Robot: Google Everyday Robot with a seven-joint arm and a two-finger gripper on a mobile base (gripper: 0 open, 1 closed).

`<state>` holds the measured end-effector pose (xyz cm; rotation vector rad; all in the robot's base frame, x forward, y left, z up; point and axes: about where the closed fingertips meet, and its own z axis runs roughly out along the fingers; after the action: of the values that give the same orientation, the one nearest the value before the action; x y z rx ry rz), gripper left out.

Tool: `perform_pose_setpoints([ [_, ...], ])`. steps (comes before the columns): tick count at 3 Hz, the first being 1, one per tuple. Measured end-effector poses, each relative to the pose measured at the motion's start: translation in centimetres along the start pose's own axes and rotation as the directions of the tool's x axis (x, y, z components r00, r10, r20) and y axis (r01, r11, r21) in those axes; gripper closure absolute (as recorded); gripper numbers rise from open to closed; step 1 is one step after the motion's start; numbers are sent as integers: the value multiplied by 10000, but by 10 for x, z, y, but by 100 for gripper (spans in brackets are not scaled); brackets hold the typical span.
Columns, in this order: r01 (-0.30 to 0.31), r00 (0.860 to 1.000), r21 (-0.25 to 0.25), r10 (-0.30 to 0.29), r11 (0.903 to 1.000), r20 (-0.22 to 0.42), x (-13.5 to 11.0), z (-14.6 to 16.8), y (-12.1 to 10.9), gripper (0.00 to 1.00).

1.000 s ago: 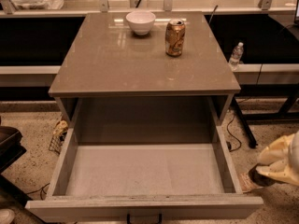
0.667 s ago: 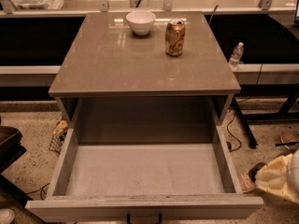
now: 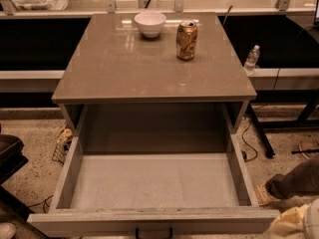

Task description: Close top drawer

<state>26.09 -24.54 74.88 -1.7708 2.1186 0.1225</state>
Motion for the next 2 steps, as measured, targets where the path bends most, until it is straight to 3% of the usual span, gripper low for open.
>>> perform_pose_setpoints([
  [1,548,9978,-356,-534,9979,389,-15,9,23,100],
  [2,548,9978,-356,-534,9979,389,-15,9,23,100],
])
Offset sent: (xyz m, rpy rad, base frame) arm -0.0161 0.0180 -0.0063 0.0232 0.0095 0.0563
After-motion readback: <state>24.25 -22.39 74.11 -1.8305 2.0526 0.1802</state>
